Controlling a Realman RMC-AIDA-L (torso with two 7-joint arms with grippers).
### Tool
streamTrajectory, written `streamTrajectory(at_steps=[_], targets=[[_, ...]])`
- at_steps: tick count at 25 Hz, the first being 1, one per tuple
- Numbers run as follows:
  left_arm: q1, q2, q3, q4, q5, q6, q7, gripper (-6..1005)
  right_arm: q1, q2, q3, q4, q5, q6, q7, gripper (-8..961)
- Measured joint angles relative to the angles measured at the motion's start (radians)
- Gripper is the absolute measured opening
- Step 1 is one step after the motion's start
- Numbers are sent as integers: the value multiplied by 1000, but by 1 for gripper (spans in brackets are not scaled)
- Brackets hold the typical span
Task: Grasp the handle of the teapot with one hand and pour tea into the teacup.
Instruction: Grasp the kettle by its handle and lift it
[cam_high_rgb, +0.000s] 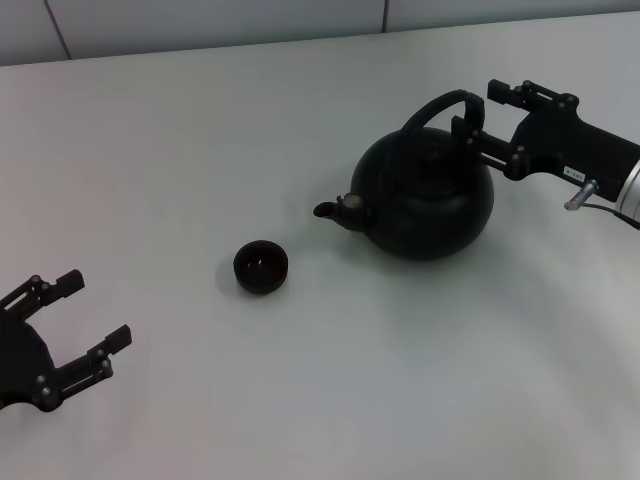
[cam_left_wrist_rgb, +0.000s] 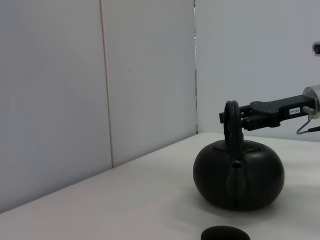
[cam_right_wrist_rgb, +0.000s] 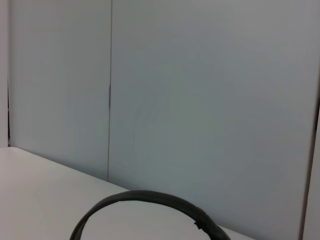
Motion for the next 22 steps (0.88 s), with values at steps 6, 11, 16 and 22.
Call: streamTrajectory(at_steps=[6,11,16,22], targets=[[-3,0,-8,3,0,0,0,806,0,7,0,0,1,0,-1,666],[-4,0,-12,3,-6,0,-2,806,10,6,0,4,1,3,-2,568],[-2,0,-12,-1,-19,1,0,806,16,4,-17,4,0,13,-2,457],[-1,0,-12,-1,-23,3,0,806,19,4,-26,3,0,18,-2,318]])
